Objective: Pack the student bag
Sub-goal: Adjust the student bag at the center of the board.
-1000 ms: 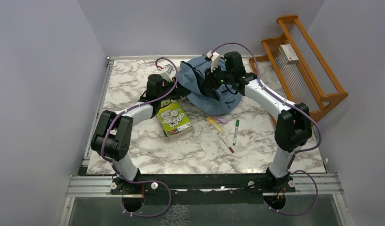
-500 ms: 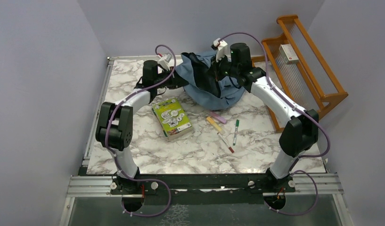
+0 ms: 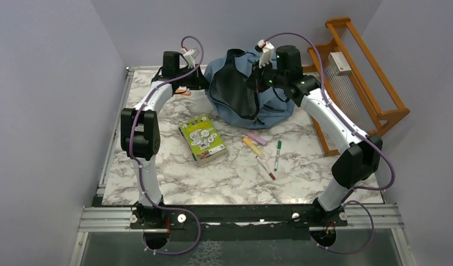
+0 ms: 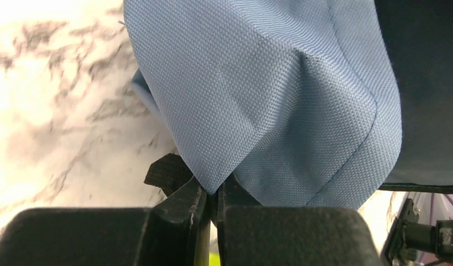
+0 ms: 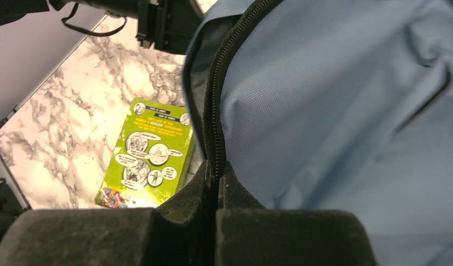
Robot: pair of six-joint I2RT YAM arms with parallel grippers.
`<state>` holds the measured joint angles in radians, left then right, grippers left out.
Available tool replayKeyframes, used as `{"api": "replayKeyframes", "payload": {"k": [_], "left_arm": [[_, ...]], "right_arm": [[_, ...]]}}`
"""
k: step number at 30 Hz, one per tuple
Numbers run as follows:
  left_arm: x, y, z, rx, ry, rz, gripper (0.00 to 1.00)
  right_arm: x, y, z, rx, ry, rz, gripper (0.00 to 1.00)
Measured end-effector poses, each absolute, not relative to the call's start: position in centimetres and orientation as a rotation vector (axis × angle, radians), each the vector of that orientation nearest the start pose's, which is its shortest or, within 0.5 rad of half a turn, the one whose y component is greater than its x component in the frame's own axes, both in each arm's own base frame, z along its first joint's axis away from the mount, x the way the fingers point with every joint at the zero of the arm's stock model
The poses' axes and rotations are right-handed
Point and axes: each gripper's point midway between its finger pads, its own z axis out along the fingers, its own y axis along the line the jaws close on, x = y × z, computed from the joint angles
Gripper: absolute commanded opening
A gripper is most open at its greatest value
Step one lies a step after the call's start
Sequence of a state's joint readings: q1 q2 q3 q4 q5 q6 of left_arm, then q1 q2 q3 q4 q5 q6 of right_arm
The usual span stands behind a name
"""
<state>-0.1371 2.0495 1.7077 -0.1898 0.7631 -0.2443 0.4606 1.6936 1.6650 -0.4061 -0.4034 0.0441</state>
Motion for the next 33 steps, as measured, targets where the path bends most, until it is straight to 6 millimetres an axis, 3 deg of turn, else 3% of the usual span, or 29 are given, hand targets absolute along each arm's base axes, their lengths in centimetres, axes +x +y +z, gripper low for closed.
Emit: {"api": "replayKeyframes", "payload": {"k": [4,10,15,19,27,33], "left_arm": [[51.5,-17.7,16.2,0.312,2.163,-1.008,0.26],[51.1,-16.4,14.4,0.269,2.206,-0.999,0.49],[50.4,-15.8,12.8,0.225,2.253,-0.951,0.63],[50.0,-14.5,14.0,0.181,2.250,-0.844,0.79],[49.1,-12.4,19.6,0.112,2.126,-0.676,0.89],[48.8,-13.3,20.0,0.115,2.095,-0.686,0.96]], "right_arm": [[42.1,27.1,29.2,-0.596,1.951,0.693,0.01],[43.9,25.4,29.5,-0.474,1.959,0.697,0.01],[45.6,25.9,27.6,-0.426,1.997,0.724,0.00],[46.3,26.2,25.5,-0.403,2.043,0.742,0.01],[47.2,25.7,24.5,-0.366,2.038,0.747,0.01],[47.4,24.4,22.7,-0.329,2.074,0.735,0.00]]}}
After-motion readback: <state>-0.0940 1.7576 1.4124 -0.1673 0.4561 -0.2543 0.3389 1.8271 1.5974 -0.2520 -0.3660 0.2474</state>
